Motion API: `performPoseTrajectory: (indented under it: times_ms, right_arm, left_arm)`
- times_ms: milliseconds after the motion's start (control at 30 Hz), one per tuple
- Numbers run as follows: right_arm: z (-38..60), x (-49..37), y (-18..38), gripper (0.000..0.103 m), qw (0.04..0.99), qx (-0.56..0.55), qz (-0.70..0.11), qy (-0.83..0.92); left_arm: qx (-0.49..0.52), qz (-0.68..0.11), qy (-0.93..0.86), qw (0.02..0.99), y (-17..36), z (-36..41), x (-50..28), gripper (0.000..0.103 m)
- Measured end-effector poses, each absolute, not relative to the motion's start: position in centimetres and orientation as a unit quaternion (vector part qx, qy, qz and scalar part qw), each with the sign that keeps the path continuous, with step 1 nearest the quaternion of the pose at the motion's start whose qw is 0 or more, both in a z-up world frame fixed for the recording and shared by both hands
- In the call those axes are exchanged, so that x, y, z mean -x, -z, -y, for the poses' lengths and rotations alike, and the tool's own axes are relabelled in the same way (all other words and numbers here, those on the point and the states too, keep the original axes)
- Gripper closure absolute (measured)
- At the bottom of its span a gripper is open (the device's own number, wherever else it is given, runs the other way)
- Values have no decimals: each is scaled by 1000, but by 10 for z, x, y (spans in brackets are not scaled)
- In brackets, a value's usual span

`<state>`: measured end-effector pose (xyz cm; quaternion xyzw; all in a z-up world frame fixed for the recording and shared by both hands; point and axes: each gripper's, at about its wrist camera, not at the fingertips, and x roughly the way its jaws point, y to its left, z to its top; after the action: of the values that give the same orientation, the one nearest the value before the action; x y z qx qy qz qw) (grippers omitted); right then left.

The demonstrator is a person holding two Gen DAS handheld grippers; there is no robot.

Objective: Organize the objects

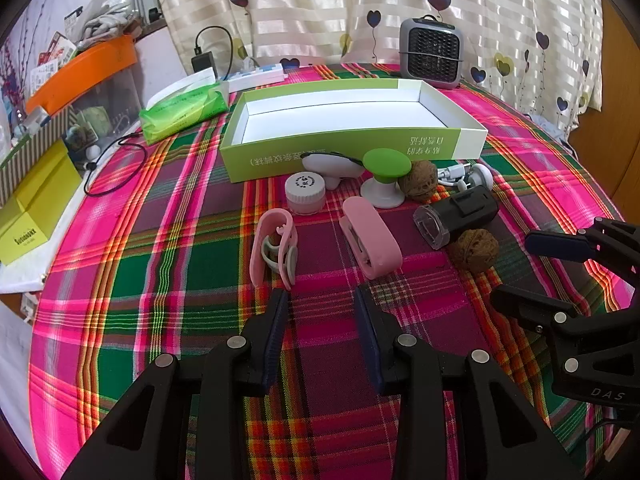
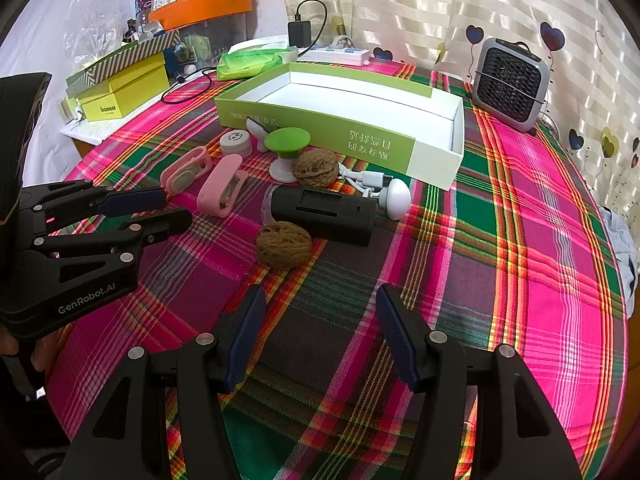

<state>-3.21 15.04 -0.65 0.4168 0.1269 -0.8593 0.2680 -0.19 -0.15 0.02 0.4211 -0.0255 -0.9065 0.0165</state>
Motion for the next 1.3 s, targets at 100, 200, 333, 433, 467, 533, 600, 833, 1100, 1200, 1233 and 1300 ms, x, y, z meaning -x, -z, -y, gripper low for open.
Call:
performPoseTrajectory:
  times_ms: [100, 200, 333, 433, 467, 533, 600, 833, 1100, 1200, 1233, 1300]
  right_arm:
    - [-150, 32, 7, 45, 268, -417, -127, 859]
    - [-150, 32, 7, 45, 268, -417, -127, 859]
    - [-150, 32, 7, 45, 268, -417, -127, 859]
    - [-150, 32, 7, 45, 268, -417, -127, 859]
    - [-150, 32, 7, 45, 268, -417, -127, 859]
    - [-149, 32, 6, 45, 268, -417, -127, 859]
    - [-149, 32, 6, 45, 268, -417, -127, 859]
    - [-149, 32, 6, 45, 268, -417, -128, 859]
    - [-149, 32, 6, 45, 268, -417, -127, 859]
    - [-149, 32, 7, 45, 268, -417, -128, 859]
    - [-149, 32, 6, 45, 267, -417, -128, 859]
    - [-149, 32, 6, 45, 267, -417, -128, 859]
  left_arm:
    - [-421, 25, 907, 16, 0, 2, 2, 70]
    - [-421, 25, 907, 16, 0, 1, 2, 70]
    - [-420, 32, 907, 20, -1, 0, 2, 70]
    - [-420, 40, 907, 23, -1, -2, 1, 70]
    - [-419, 42, 907, 24, -1, -3, 2, 70]
    - [-420, 42, 906, 24, -2, -3, 2, 70]
    - [-419, 41, 907, 24, -1, -3, 2, 70]
    - [-420, 36, 907, 22, -1, -4, 1, 70]
    - [-420, 33, 907, 20, 0, -5, 0, 70]
    - [-420, 33, 907, 20, -1, -4, 0, 70]
    - [-420, 33, 907, 20, -1, -4, 0, 70]
    - [-420, 32, 907, 20, -1, -4, 0, 70]
